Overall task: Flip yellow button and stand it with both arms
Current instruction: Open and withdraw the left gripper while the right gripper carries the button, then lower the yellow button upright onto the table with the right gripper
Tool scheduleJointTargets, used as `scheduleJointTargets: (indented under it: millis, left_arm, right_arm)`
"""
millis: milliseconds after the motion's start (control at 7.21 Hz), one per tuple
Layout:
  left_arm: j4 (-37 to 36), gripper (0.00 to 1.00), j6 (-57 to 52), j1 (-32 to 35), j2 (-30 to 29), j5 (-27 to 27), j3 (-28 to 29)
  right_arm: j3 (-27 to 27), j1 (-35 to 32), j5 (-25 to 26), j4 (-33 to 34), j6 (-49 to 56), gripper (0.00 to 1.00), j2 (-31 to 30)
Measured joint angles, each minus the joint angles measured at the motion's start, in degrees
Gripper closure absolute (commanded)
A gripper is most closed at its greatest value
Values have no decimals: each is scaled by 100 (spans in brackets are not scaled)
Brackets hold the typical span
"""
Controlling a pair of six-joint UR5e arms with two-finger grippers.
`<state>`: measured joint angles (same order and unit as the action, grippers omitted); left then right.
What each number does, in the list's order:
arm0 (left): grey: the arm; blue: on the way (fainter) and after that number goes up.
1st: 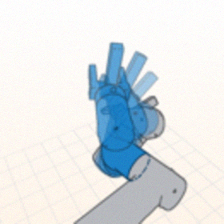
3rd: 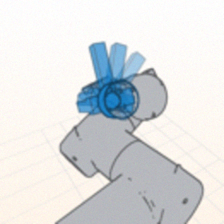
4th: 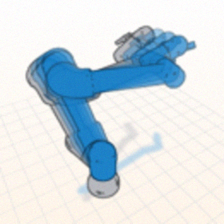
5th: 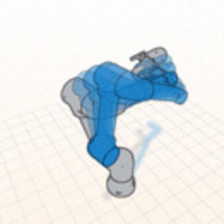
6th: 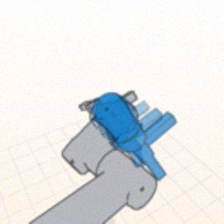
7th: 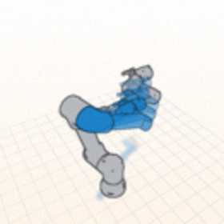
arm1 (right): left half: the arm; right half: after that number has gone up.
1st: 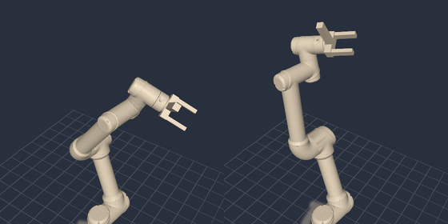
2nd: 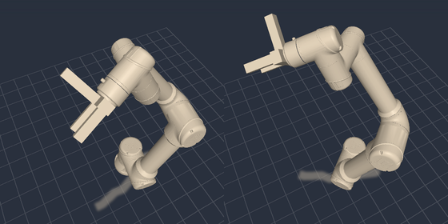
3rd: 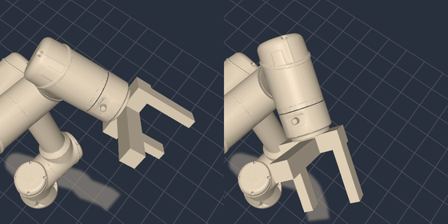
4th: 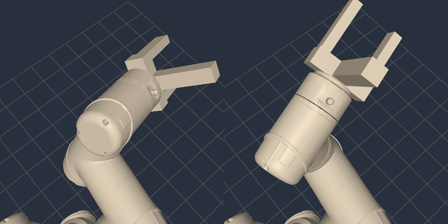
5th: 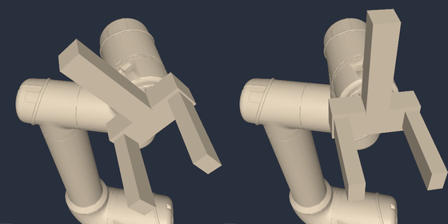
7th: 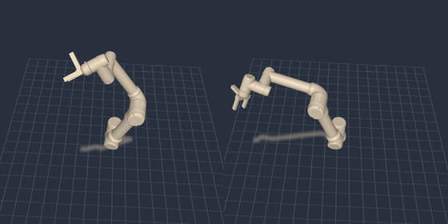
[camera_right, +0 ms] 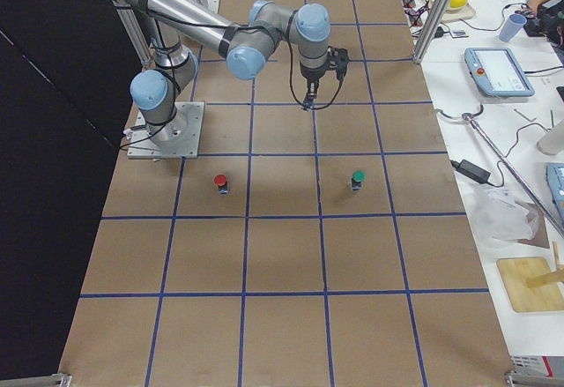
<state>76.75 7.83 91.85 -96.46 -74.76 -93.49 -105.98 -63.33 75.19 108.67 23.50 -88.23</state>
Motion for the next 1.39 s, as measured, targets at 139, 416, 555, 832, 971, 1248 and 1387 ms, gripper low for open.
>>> scheduleJointTargets:
  millis: [139,416,555,832,971,1248,1387]
  left_arm:
    - [274,0,-8,49,-176,-500,367]
    - [980,0,-15,76,-217,-1036,774]
    - [1123,0,-20,82,-167,-1100,817]
    - [1147,0,-43,89,-123,-1080,822]
    - [1138,0,-78,91,-107,-1072,812]
    - [1134,0,-207,53,-95,-1074,786]
    - [1138,0,-264,27,-89,-1080,785]
  right_arm:
    - [-301,395,-4,416,812,93,33]
    - [-742,1151,-255,845,2265,93,82]
    - [-843,1469,-416,882,2875,93,121]
    - [-957,1985,-710,905,3779,93,330]
    - [-969,2154,-810,976,4056,93,521]
    - [-978,2418,-859,1171,4273,92,803]
    - [-978,2499,-855,1199,4293,92,857]
